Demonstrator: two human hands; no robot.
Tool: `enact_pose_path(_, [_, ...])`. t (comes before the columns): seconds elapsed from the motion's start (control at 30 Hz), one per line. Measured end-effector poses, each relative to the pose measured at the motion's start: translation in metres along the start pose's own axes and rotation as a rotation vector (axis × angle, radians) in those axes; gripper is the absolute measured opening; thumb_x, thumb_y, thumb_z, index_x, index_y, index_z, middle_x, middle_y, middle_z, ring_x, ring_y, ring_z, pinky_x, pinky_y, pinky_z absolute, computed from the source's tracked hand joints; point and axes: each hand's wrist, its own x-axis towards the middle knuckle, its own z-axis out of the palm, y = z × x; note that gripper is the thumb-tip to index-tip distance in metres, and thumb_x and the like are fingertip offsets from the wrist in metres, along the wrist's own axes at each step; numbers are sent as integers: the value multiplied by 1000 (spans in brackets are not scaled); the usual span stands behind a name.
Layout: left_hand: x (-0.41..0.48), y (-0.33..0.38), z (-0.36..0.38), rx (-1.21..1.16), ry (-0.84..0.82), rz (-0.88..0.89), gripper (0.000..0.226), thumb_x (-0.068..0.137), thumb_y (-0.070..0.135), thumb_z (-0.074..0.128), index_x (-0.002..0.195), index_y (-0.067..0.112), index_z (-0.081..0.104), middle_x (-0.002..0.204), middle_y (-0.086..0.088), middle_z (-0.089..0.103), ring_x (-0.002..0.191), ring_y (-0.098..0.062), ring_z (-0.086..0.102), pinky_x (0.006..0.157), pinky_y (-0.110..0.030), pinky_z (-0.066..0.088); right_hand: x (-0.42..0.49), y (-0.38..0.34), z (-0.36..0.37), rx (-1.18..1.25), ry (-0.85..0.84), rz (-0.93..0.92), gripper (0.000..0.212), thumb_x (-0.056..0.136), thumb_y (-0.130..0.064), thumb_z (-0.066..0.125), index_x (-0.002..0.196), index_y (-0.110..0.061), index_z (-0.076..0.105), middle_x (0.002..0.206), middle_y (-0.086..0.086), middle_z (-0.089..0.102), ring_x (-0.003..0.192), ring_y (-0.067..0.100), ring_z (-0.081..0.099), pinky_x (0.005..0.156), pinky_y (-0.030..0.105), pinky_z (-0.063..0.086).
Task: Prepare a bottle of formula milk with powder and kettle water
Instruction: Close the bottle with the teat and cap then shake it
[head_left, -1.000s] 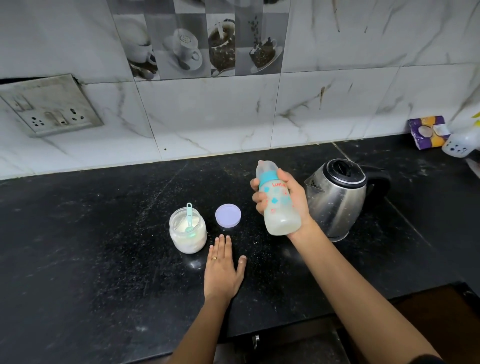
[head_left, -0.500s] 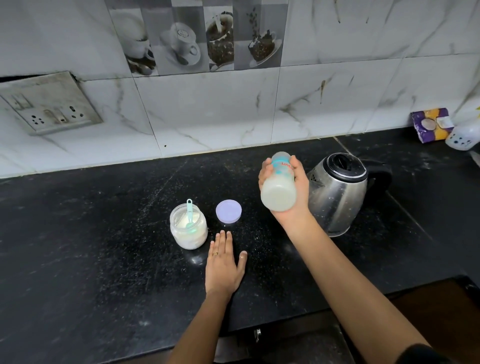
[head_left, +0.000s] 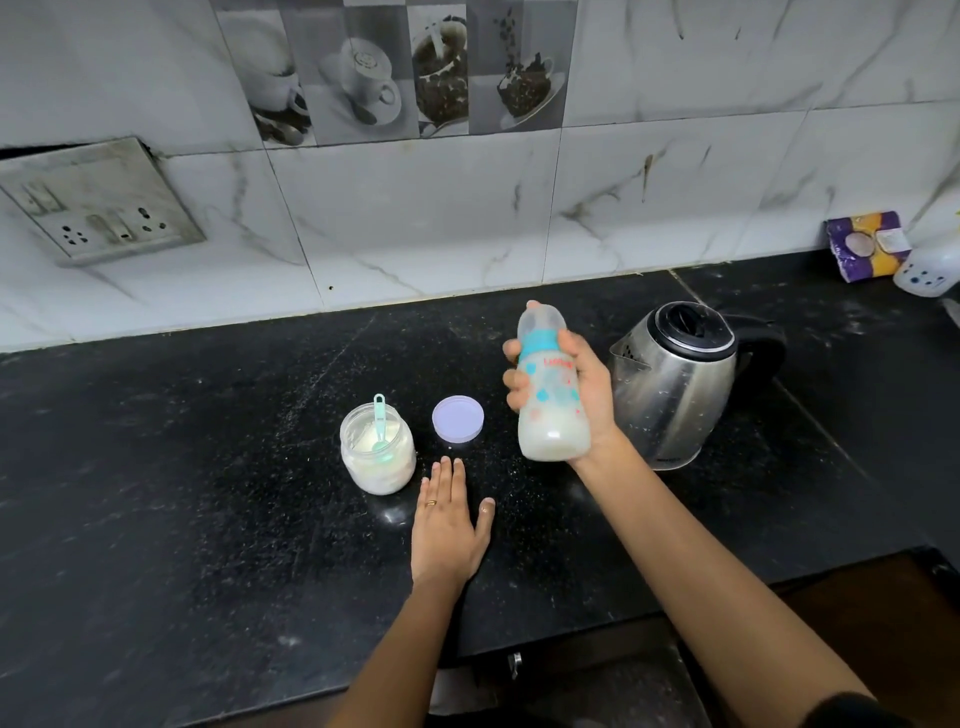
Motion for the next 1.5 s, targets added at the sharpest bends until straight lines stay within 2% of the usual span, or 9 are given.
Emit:
enact_pose_path(0.1, [-1,1,-2,4,0,0,81,87,59,5,152,10,10,160,-8,8,147,-17,0,117,-27,-8,11,-4,-9,184,165,-37,74,33,-14,92,96,-5,53,77,9,62,53,21,61,49,26,53])
enact_pose_path(0.27, [-1,1,-2,-12,-4,-2,69,97,51,23,152,11,8,160,-8,7,147,-17,-1,119,-28,-6,-5,2,-7,-85,-13,25,51,67,-23,74,114,-18,57,85,11,59,55,21,56,49,28,51])
enact_pose_path(0.43, [-2,1,-3,-21,1,2,69,98,49,27,152,10,9,160,-8,8,147,-17,0,118,-28,-7,8,-2,-12,161,152,25,75,36,-14,91,100,-5,52,78,8,61,54,20,60,49,26,53])
enact_pose_path(0.6, [-2,2,-4,-18,0,3,69,98,50,26,152,11,7,160,-7,5,147,-16,-2,117,-26,-10,-6,8,-8,-223,-51,126,61,66,-26,76,122,-21,53,87,11,58,55,22,55,50,27,50])
enact_pose_path(0.73, [-2,1,-3,-25,1,2,69,98,50,26,152,11,7,160,-7,6,147,-16,-1,118,-27,-8,6,9,-9,85,258,39,49,66,-27,75,106,-8,54,81,8,59,52,20,59,48,25,52])
enact_pose_path(0.93, [-1,0,-3,-11,-13,4,85,83,60,0,152,11,7,160,-7,6,147,-16,-1,115,-26,-11,-6,16,-12,-159,76,81,52,65,-26,76,111,-16,55,86,10,58,53,21,55,48,27,49])
enact_pose_path(1.07, [-2,1,-4,-18,-21,1,85,83,60,1,152,10,8,160,-7,6,147,-17,-1,116,-26,-11,8,11,-16,136,333,-2,37,77,-30,65,102,-7,50,83,7,59,55,19,60,51,25,54])
enact_pose_path(1.23, [-2,1,-4,-5,-33,-2,85,83,60,-1,152,10,7,160,-8,5,147,-16,-3,116,-27,-11,-5,17,-18,-151,92,85,54,66,-26,75,114,-16,53,86,10,58,54,21,56,48,27,50])
enact_pose_path(1.5, [-2,1,-4,-5,-34,-1,86,82,60,-2,152,10,6,160,-8,5,147,-16,-2,115,-26,-12,-4,16,-13,-8,148,88,59,53,-22,84,101,-8,53,83,8,58,53,20,57,47,27,51])
